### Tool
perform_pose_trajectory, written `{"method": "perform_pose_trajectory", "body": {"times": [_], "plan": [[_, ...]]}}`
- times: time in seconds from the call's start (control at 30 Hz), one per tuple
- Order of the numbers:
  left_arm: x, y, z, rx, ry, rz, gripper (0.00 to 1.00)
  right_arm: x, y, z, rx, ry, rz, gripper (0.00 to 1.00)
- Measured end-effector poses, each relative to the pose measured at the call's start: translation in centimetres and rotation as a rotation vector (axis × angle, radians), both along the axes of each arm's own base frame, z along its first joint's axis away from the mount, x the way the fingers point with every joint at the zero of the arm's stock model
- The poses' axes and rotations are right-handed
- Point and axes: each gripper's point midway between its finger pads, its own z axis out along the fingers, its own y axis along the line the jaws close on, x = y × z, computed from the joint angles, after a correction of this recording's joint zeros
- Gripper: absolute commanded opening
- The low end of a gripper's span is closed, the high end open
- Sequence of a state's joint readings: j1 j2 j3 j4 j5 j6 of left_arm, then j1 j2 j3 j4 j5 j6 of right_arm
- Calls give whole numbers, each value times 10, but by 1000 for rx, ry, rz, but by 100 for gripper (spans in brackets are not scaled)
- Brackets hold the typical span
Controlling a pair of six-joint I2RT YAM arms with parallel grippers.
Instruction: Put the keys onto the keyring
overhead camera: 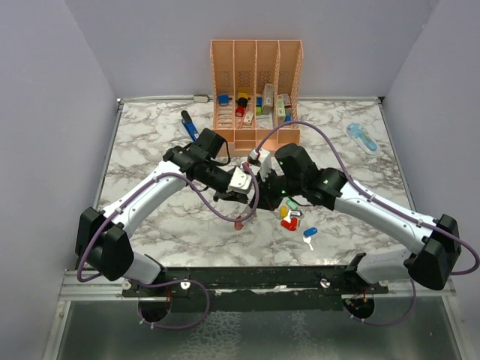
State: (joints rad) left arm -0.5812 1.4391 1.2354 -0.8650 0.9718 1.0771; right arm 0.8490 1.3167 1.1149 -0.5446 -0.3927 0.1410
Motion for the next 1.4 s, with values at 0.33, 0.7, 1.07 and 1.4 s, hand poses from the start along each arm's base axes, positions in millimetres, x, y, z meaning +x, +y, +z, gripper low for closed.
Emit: {"method": "perform_pose_trajectory", "body": {"times": [0.33,0.7,1.07,1.4], "plan": [[2,-3,2,-10,12,16,0,0,-2,2,17,-13,-19,1],[2,-4,3,-11,32,28,0,1,-3,2,29,-21,-30,1],[-1,-6,2,-26,53,22,0,2,-5,2,27,-31,-42,1],[-2,-6,0,-26,62,23,5,2,-6,1,27,-34,-45,1]]}}
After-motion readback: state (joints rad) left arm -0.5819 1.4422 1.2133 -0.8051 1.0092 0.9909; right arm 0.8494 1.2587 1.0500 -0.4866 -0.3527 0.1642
